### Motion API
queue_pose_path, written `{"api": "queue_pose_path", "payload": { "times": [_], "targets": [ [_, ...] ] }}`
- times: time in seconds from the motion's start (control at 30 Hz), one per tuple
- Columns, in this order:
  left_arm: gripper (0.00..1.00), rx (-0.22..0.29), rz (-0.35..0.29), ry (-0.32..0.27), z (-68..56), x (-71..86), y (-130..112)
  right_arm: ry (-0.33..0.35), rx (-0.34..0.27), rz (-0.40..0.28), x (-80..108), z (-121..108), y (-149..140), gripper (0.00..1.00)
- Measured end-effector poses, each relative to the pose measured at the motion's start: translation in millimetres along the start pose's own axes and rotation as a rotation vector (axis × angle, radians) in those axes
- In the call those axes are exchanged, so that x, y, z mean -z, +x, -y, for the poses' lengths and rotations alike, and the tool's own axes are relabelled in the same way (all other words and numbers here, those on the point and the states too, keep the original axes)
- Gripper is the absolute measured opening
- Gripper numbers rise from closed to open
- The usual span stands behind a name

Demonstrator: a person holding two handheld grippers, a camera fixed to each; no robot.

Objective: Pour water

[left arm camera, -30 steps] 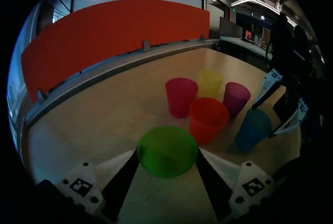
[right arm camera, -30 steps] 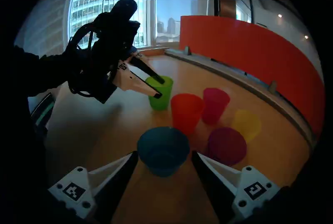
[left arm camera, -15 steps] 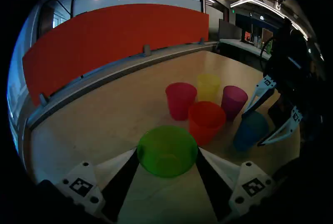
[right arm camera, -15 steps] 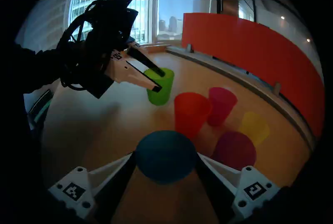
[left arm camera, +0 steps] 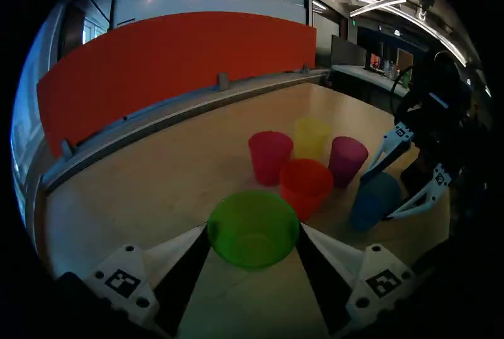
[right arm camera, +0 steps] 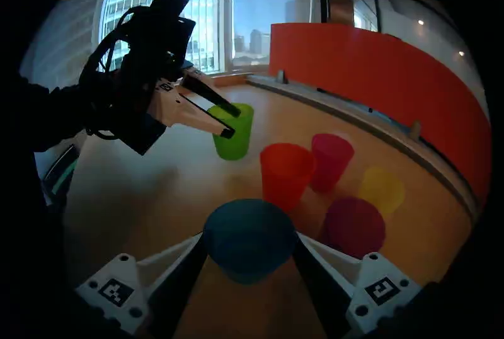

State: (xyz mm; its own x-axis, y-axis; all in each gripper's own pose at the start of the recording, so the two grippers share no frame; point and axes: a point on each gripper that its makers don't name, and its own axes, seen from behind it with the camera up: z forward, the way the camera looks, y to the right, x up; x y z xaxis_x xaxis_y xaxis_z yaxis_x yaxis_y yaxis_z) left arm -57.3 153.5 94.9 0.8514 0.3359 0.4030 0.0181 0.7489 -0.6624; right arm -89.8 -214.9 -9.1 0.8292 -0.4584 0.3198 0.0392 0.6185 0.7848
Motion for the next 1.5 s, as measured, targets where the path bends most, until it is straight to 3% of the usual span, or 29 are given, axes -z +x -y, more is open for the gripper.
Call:
{"api": "queue_pose_path", "payload": {
  "times": [0.7,1.17,1.5],
  "targets": [
    [0.89,-0.013,-0.177,0.01,-25.2,62.5,56.4,-0.077,0.001,-0.166,65.9,-13.6,72.8,0.92],
    [0.89,0.012,-0.311,0.012,-34.1,91.0,90.4,-0.103,0.006,-0.275,92.8,-18.0,112.7,0.92],
    [0.9,0.011,-0.399,-0.005,-50.4,106.6,111.2,-0.129,0.034,-0.36,110.8,-22.5,137.9,0.92]
  ]
}}
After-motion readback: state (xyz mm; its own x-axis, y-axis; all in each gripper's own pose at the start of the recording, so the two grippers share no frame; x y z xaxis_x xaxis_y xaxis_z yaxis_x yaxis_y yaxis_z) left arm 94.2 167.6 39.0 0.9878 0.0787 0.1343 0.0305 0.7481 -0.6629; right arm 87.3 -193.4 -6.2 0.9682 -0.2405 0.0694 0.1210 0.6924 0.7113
